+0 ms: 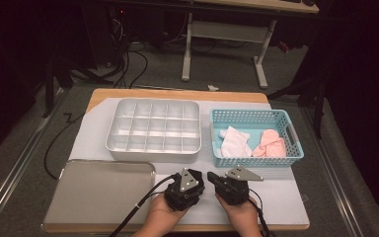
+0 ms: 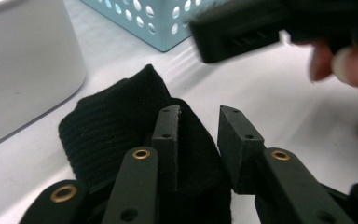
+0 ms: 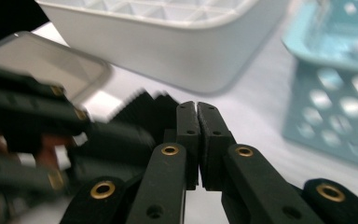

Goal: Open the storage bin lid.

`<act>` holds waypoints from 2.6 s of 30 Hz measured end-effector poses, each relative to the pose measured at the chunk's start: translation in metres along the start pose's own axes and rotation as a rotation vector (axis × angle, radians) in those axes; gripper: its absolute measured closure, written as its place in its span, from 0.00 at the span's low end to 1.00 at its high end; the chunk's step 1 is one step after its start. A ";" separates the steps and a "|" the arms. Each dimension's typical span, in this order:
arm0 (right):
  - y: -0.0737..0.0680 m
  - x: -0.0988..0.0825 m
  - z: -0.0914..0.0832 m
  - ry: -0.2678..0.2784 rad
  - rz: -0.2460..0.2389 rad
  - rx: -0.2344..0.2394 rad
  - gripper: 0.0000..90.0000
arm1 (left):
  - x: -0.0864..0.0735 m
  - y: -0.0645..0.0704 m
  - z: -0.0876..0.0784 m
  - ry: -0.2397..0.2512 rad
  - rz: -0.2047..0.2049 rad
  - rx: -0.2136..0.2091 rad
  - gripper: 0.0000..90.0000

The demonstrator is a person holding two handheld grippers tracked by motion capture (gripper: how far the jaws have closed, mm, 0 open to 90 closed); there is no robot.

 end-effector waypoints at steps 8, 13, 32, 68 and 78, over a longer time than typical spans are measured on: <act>-0.014 0.012 0.027 -0.055 -0.054 0.044 0.98 | -0.002 -0.003 -0.002 0.015 -0.013 -0.019 0.74; -0.010 0.010 0.032 -0.074 -0.052 0.032 0.99 | -0.003 -0.004 -0.005 0.020 -0.011 -0.026 0.70; -0.006 0.002 0.040 -0.099 -0.053 0.009 0.99 | -0.019 -0.028 -0.055 0.140 -0.084 0.049 0.63; -0.004 0.005 0.022 -0.043 -0.037 -0.007 0.90 | -0.018 -0.036 -0.017 -0.019 -0.161 0.032 0.47; -0.010 -0.021 0.011 -0.100 -0.024 0.052 0.92 | -0.018 -0.036 -0.013 -0.033 -0.173 0.020 0.47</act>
Point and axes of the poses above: each handheld gripper's, and its own axes: z roughly forward along the jaws, x roughly out of its top, y roughly to its right, the point moved 3 cm from there along z, roughly forward along the jaws, and after that the axes turned 2 degrees about y, right-handed, at the moved point
